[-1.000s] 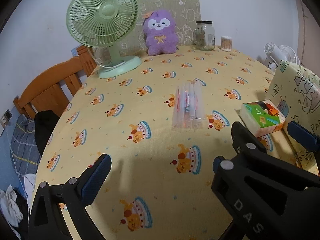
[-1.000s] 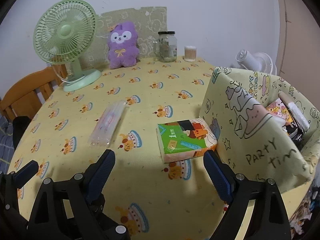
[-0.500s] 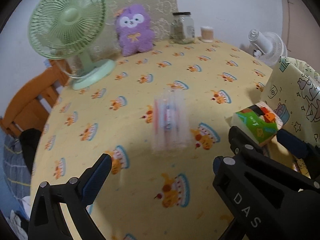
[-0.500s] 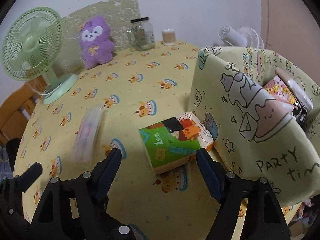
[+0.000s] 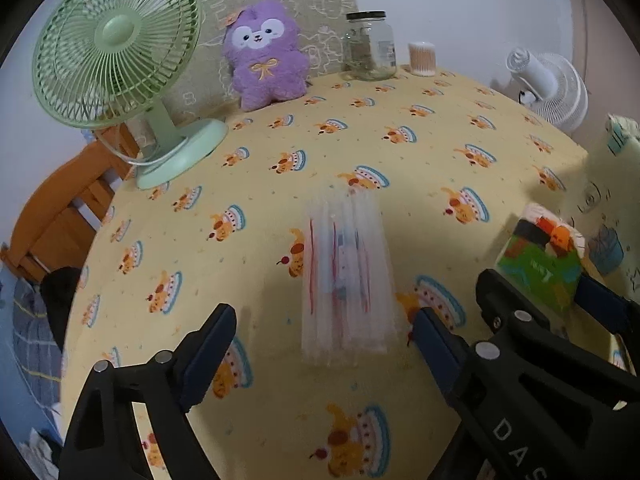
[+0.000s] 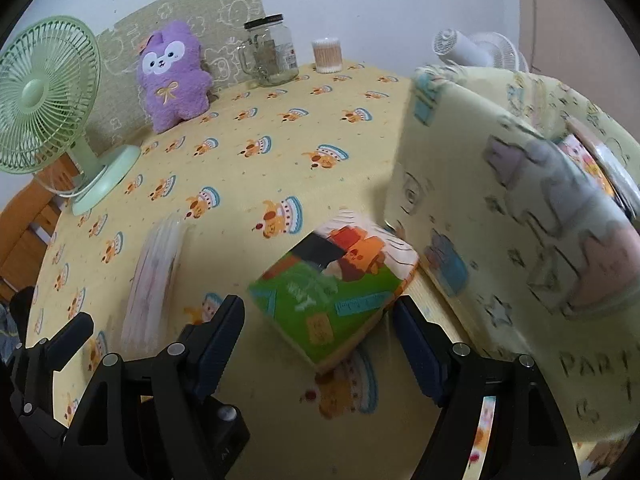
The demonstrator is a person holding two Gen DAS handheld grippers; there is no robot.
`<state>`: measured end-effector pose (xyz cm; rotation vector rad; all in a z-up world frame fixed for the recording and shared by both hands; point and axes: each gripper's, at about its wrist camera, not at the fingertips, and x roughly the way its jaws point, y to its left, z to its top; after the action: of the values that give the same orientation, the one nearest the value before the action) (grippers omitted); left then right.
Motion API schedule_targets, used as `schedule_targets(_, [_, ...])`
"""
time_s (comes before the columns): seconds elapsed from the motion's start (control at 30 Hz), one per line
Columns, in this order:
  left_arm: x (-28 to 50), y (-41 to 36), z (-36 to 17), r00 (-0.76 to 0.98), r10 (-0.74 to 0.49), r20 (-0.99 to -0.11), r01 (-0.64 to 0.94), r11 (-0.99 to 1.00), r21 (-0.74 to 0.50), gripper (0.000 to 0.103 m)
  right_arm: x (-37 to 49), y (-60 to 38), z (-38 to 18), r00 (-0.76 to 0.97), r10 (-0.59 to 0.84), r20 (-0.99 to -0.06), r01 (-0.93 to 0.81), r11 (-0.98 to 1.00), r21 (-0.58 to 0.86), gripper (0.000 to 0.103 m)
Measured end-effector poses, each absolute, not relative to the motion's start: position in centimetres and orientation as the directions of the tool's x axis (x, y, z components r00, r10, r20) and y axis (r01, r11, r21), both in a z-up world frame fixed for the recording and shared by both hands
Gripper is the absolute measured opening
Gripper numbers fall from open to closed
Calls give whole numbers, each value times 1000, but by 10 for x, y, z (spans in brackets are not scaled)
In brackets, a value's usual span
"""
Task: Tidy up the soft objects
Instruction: 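Grasp the green tissue pack with the right tool while the left tool grasps the clear straws, then lift the green tissue pack and clear straws and carry both over the fabric box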
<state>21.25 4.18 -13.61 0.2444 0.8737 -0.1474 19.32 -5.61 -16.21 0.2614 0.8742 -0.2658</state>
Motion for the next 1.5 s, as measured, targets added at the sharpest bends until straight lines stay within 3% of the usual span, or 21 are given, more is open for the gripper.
schedule_targets(0.23, [217, 46, -137, 634, -49, -772, 212, 971, 112, 81, 209, -49, -160, 633, -66, -771, 206, 975, 86, 76])
schedule_targets(0.33, [217, 47, -136, 625, -87, -776, 231, 970, 77, 70, 213, -48, -161, 638, -35, -770, 177, 979, 102, 74])
schedule_targets(0.4, [217, 46, -136, 620, -117, -776, 250, 967, 54, 55, 215, -48, -161, 634, -25, -773, 166, 981, 105, 71])
schedule_targets(0.5, [216, 44, -135, 612, -145, -777, 271, 962, 34, 42, 217, -48, -162, 635, -12, -773, 156, 981, 113, 69])
schedule_targets(0.7, [212, 43, -134, 610, -145, -779, 278, 960, 40, 25, 214, -48, -161, 640, -7, -769, 141, 984, 108, 66])
schedule_targets(0.93, [201, 47, -133, 626, -55, -778, 215, 971, 105, 21, 209, -43, -159, 641, -2, -767, 102, 991, 83, 64])
schedule_targets(1.5, [157, 51, -124, 657, -45, -753, 138, 989, 61, 19, 169, -37, -147, 662, 20, -749, 27, 998, 50, 62])
